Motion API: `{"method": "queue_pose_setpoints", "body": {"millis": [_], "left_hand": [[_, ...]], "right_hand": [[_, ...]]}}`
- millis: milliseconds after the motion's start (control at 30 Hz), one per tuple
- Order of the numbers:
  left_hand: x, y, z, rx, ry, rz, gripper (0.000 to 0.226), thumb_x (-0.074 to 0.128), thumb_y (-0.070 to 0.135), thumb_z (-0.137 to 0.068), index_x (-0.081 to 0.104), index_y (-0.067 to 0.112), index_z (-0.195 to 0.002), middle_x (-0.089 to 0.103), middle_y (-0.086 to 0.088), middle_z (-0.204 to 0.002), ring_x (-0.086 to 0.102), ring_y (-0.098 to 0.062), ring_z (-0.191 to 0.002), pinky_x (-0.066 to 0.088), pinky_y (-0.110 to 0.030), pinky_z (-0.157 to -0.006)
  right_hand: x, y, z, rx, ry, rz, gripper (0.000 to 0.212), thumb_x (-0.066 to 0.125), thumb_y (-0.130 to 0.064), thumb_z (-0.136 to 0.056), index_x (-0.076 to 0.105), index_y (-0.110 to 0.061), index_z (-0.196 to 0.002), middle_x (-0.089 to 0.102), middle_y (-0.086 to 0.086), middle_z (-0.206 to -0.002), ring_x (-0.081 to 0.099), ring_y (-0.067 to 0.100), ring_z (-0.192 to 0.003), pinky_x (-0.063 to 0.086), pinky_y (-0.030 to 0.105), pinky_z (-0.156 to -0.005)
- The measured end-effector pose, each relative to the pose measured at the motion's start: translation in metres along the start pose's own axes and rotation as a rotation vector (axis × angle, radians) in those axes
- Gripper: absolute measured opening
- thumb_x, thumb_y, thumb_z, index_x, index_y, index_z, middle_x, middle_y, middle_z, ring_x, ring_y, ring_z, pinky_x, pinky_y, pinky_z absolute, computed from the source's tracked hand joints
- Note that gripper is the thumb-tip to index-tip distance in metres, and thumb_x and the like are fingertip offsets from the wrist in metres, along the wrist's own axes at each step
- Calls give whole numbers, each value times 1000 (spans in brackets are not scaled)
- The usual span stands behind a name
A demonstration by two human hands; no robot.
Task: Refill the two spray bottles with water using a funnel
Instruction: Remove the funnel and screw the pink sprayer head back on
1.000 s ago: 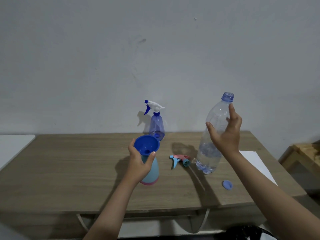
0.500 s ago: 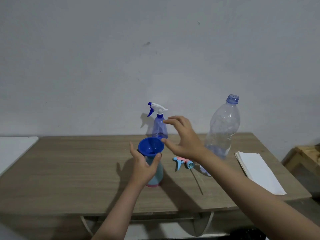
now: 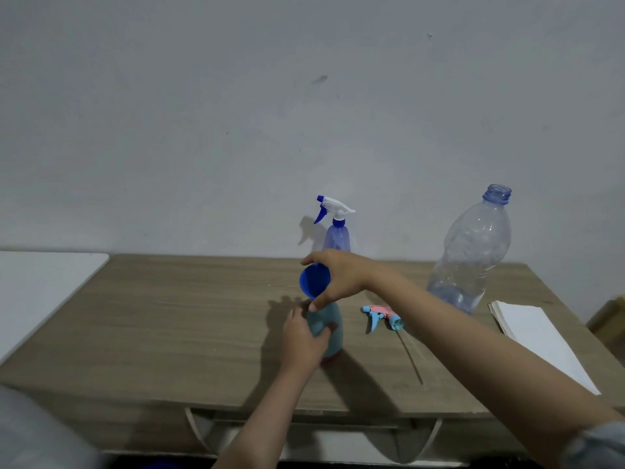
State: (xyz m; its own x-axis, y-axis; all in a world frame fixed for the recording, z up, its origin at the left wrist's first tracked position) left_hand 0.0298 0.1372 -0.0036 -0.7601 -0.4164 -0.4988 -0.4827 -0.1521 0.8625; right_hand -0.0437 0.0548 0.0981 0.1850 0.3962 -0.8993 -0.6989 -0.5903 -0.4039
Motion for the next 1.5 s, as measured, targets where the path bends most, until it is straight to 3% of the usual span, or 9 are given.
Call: {"method": "queue_pose_setpoints", "body": {"millis": [167,267,433,533,667,933,1200,1367,1500], "left_hand": [[-2,-1,2,80,30,-41,44,76,33,-76,57,12,-109,56,0,-103,56,-18,-99,36,-21,-73],[-3,-3,3,116,40,-30,51,77,34,-74,55,14,-116,56,4,-110,55,-14,-102,39,-21,-76],[-3,-4,6,152,74,6,56,78,28,-74,54,15,-122,58,1,-118,55,-15,-106,38,-20,-84],[-3,-6,6,156,97,-1,56,78,30,-73,56,13,-122,59,-2,-119,56,-19,-109,41,-24,-88],[-3,-5,7,145,97,9,57,78,29,-74,55,15,-124,58,-2,-122,55,-18,-112,41,-26,-91],[-2,-6,8,132,57,1,58,75,36,-77,51,20,-127,55,5,-124,51,-6,-107,44,-22,-82],[-1,-9,8,125,60,-8,59,74,38,-77,49,23,-129,54,8,-124,51,-5,-107,50,-27,-83],[2,-13,7,121,60,2,62,73,41,-77,48,23,-130,52,8,-126,52,-8,-112,54,-38,-88],[3,-15,7,121,59,19,63,73,40,-77,47,22,-131,52,8,-127,51,-8,-114,54,-39,-89]], "right_hand": [[-31,14,23,-11,148,-159,84,75,-52,-68,32,-44,-140,41,-8,-138,46,16,-119,44,33,-96],[-39,35,46,14,273,-330,70,70,-60,-64,43,-47,-127,46,-4,-128,54,18,-109,51,37,-92],[4,79,83,144,544,-749,43,77,-27,-74,51,-28,-108,55,-2,-106,63,24,-91,59,36,-70],[48,100,100,298,736,-884,48,83,-31,-66,53,-21,-103,58,1,-99,61,17,-84,49,22,-64],[96,108,117,453,857,-977,53,83,-22,-71,46,-10,-107,54,-5,-97,55,4,-85,44,10,-62],[158,101,125,351,874,-714,63,88,-19,-61,47,-17,-109,50,-7,-106,53,1,-94,39,1,-76],[172,102,117,223,791,-586,60,80,-26,-68,52,-14,-119,53,-2,-118,52,10,-108,46,19,-89],[147,103,132,235,1007,-425,44,64,-35,-81,61,-3,-112,60,6,-112,53,11,-107,37,8,-95],[111,122,124,313,1159,-331,27,66,-13,-82,62,-3,-107,63,8,-102,56,19,-97,47,28,-86]]}}
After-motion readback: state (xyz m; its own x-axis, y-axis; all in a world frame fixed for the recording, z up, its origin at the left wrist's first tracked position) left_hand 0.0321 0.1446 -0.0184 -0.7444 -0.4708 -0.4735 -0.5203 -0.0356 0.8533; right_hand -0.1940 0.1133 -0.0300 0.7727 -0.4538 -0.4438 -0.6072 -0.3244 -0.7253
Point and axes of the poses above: each hand's wrist, its own z-axis away from the middle knuckle, its own x-axis out of the palm, y = z × x, the point moved 7 cm from there along -z, towards the middle knuckle
